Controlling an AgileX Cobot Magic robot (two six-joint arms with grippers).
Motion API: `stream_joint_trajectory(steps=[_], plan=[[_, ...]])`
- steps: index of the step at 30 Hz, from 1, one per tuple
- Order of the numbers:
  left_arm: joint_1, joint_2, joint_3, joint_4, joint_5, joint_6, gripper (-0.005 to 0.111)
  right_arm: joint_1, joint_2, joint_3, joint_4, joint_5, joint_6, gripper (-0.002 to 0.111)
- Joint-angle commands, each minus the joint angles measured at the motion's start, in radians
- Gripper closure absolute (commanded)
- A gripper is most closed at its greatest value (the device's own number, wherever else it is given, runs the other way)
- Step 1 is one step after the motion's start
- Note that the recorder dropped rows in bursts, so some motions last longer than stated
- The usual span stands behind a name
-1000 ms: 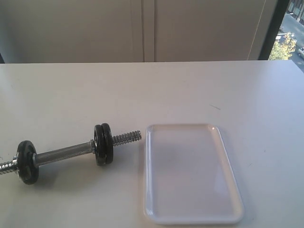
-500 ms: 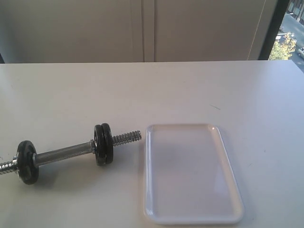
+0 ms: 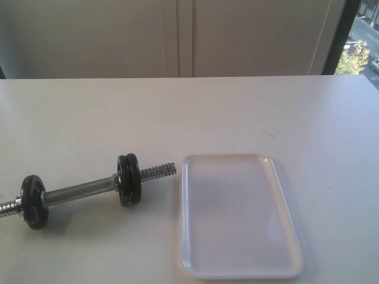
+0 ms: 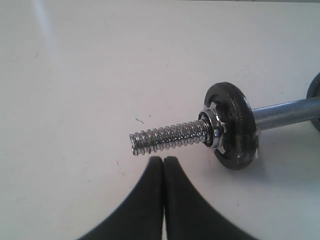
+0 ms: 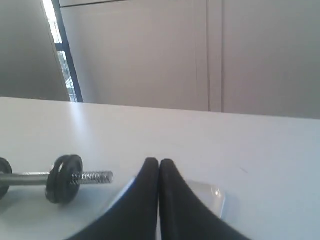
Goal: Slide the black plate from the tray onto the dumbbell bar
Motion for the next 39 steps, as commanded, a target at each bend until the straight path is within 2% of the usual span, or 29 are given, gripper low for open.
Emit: stream_joint_trajectory(steps=[1, 4, 11, 32, 39], plan=[[-0.006, -0.004, 0.003, 0.005, -0.003, -0.007, 0.107, -0.075, -0.055, 0.145, -0.059, -0.024, 0.006, 0.108], [-0.006, -0.004, 0.003, 0.005, -0.003, -0.007, 0.107, -0.117, -0.055, 0.226, -0.154, -0.007, 0.095, 0.108], [-0.006, -0.004, 0.003, 0.005, -0.003, -0.007, 0.107, -0.136, -0.055, 0.235, -0.397, -0.009, 0.234, 0.108], [-0.006, -0.004, 0.003, 0.005, -0.003, -0.007, 0.107, -0.162, -0.055, 0.235, -0.467, -0.014, 0.304, 0.108], [-0.006, -0.004, 0.003, 0.005, -0.003, -0.007, 0.107, -0.203, -0.055, 0.235, -0.476, -0.014, 0.308, 0.108]])
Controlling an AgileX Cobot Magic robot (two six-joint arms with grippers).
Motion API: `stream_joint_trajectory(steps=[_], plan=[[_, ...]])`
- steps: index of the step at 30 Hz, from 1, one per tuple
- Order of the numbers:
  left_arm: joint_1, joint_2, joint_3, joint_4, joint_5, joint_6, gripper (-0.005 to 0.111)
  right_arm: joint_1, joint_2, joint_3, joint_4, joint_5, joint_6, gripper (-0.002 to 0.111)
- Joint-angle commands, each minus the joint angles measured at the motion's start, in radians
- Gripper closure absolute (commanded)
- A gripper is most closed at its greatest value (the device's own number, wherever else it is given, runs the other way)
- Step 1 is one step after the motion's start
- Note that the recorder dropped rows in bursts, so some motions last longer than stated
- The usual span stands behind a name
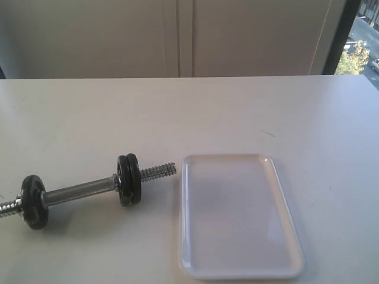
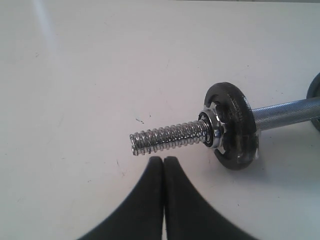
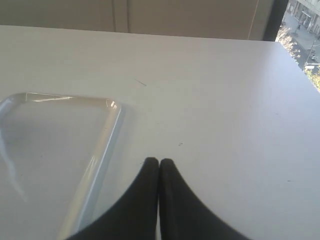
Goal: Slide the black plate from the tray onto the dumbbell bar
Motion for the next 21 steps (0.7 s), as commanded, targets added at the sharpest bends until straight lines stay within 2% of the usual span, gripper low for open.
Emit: stream_joint_trajectory(steps=[1, 21], plan=[[-0.006, -0.004, 0.003, 0.005, -0.003, -0.007, 0.107, -0.031, -0.005, 0.005, -0.013, -0.018, 0.009, 0.108], [-0.006, -0.004, 0.003, 0.005, -0.003, -0.007, 0.107, -0.141, -0.005, 0.005, -0.013, -0.02, 0.009, 0.108]])
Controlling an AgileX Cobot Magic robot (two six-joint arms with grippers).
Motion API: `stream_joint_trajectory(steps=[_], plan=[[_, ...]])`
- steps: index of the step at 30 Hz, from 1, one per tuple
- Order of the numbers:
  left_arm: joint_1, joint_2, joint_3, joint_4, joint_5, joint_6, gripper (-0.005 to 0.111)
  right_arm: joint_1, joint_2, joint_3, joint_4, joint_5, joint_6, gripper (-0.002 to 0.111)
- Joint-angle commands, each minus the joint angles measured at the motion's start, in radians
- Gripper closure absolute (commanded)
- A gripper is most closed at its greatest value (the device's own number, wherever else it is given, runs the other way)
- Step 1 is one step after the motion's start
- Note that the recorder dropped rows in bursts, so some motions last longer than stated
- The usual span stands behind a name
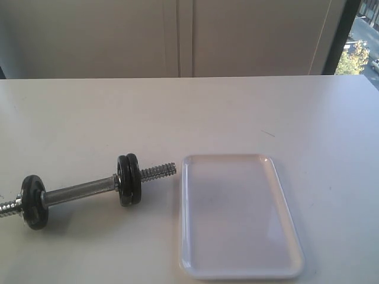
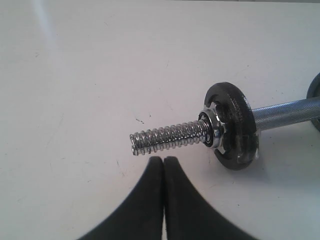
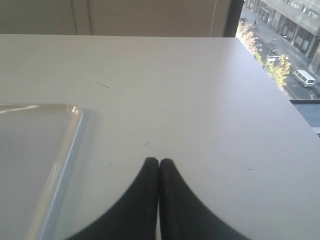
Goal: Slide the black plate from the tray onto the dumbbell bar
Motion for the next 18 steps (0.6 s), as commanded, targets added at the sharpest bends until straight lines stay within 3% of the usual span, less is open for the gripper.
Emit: stream_joint_trajectory(steps=[1, 18], plan=[[-0.006, -0.004, 0.003, 0.005, -0.003, -0.007, 0.107, -0.01, -0.005, 0.005, -0.009, -0.018, 0.005, 0.108], [-0.017, -0.004, 0.003, 0.006, -0.003, -0.007, 0.107, 0.003, -0.005, 0.005, -0.009, -0.018, 0.005, 0.108]])
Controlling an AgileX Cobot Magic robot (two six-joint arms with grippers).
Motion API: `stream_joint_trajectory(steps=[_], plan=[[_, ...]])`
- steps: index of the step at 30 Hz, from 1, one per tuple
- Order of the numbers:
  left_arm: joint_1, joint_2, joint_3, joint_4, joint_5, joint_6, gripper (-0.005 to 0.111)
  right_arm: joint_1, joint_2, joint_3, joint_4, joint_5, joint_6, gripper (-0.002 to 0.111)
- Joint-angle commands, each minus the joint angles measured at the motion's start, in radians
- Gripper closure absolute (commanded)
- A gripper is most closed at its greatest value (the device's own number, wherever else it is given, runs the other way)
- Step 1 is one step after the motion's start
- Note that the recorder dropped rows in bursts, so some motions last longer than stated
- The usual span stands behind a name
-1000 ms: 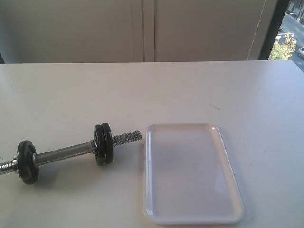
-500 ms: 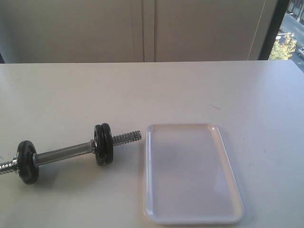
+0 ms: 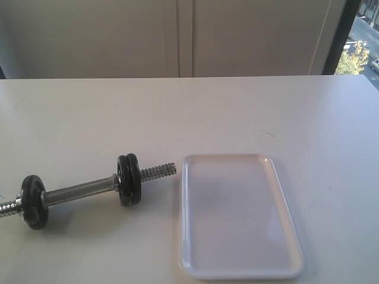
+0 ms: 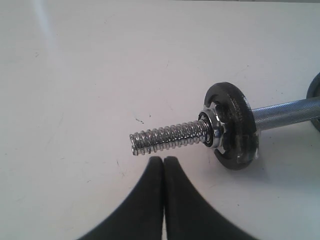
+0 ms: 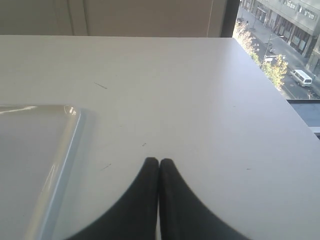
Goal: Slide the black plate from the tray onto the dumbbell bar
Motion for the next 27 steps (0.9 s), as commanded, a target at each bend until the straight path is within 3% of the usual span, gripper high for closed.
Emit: stream_joint_trajectory(steps=[1, 27], plan=[[-0.015, -0.004, 0.003, 0.006, -0.003, -0.007, 0.107, 0.016, -0.005, 0.005, -0.009, -0.016, 0.005, 0.108], [-0.051, -0.004, 0.003, 0.006, -0.003, -0.007, 0.107, 0.048, -0.005, 0.005, -0.007, -0.016, 0.019, 0.108]])
